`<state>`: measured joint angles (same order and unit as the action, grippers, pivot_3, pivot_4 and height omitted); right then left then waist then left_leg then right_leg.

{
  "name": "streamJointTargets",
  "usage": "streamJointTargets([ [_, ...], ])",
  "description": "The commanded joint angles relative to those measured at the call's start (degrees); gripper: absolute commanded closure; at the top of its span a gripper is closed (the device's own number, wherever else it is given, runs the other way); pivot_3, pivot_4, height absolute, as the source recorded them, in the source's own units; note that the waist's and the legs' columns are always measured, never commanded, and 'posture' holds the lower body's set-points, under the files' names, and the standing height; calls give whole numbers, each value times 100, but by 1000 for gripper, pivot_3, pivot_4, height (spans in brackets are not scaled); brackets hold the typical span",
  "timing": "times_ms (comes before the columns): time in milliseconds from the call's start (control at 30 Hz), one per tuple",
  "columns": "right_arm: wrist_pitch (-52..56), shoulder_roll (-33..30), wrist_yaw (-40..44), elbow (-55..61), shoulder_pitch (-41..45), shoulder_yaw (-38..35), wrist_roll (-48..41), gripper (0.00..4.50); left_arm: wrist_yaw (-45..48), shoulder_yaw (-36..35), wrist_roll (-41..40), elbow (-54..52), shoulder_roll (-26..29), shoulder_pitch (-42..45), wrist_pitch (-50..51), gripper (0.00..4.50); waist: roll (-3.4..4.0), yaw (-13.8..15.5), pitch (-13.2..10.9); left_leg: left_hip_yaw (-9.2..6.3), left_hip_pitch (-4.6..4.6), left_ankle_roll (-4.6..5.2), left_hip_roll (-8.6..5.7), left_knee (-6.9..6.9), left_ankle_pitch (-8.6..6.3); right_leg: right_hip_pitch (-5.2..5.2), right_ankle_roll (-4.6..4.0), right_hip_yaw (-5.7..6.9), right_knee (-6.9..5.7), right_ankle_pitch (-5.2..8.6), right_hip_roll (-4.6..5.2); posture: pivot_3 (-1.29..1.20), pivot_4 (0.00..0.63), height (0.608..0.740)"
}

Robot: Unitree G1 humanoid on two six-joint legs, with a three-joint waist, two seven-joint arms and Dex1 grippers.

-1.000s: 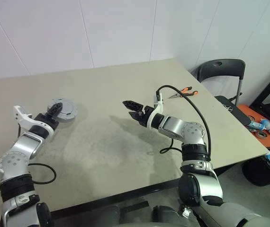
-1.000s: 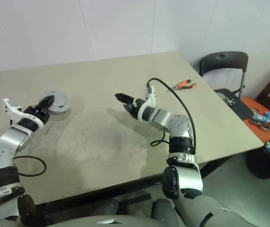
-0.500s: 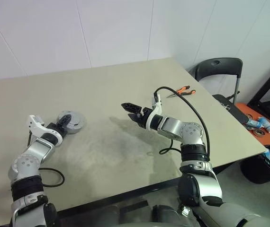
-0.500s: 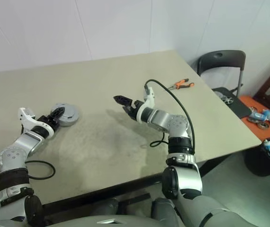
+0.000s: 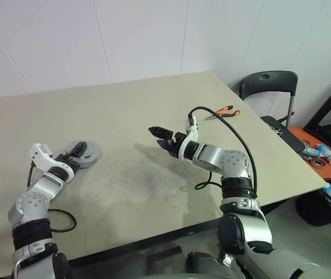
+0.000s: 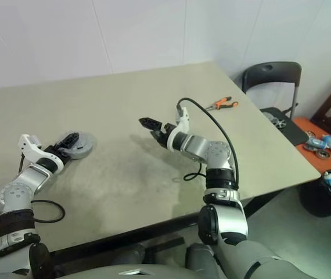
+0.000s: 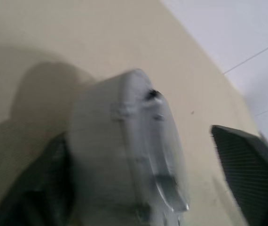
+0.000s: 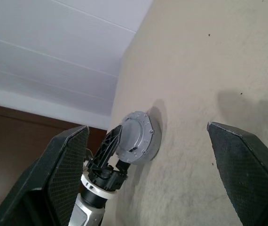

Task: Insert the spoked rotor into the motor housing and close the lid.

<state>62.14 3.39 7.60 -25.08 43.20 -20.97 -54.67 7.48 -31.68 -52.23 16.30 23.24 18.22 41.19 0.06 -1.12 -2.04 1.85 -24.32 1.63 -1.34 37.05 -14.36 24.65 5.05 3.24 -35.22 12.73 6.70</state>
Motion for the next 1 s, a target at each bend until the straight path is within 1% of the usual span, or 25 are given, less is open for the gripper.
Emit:
streamJointTargets([
  [33,-19,14,74,109,94,-16,-22,295,224,20,67,-321,283,-4,188,79,0,-1,0,0,0,0,0,0,0,0,0,0,0,0,0,0,0,740],
  [100,-21,9,74,106,85,-22,-18,295,303,-69,45,-364,412,-78,278,79,0,-3,0,0,0,0,0,0,0,0,0,0,-1,0,0,0,0,740],
  [267,-30,31,62,123,71,-34,-18,295,738,-289,58,-350,957,-517,488,79,2,-49,0,0,1,-1,1,-1,0,4,0,-1,-3,0,0,0,0,740],
  [367,-19,7,116,111,79,-12,12,295,874,-609,269,116,1439,-603,249,79,2,-97,-1,0,1,-2,2,-4,0,5,-1,-1,-3,1,1,0,0,740],
  [433,-19,-48,142,45,99,-15,47,295,1049,-752,395,524,1771,-499,80,79,3,-115,-1,-2,1,-4,1,-3,1,6,-2,0,-4,1,1,0,0,740],
  [533,-6,-257,300,-24,194,-20,92,295,1335,-944,560,1184,2334,-87,-252,79,-2,-99,1,-2,2,-5,1,-2,1,21,-3,2,-2,1,1,0,0,740],
  [633,-103,-504,523,-147,377,-20,182,295,1767,-828,562,1190,2599,328,-265,79,-3,-75,2,-2,1,-6,-4,-1,1,24,-3,3,1,1,6,0,0,740],
  [700,-163,-618,640,-221,484,-8,247,295,1996,-725,500,989,2601,480,-144,79,-1,-80,1,0,-1,-5,-8,-1,0,24,-3,3,2,0,11,0,0,740],
  [767,-226,-750,786,-161,568,79,355,295,2166,-511,302,368,2459,552,175,79,-2,-102,2,1,-2,-5,-8,-4,1,11,-2,0,0,-1,11,0,0,740],
  [833,-331,-885,939,-10,574,258,541,295,2306,-194,139,-366,2244,512,482,79,-2,-113,2,1,-3,-6,-7,-8,1,7,0,0,-2,-2,11,0,0,740],
  [1000,-464,-1161,1256,555,432,558,794,295,2315,448,-255,-1730,1573,375,1078,79,0,-149,0,0,-4,-5,-7,-8,1,7,0,-4,-4,-2,11,0,0,740],
])
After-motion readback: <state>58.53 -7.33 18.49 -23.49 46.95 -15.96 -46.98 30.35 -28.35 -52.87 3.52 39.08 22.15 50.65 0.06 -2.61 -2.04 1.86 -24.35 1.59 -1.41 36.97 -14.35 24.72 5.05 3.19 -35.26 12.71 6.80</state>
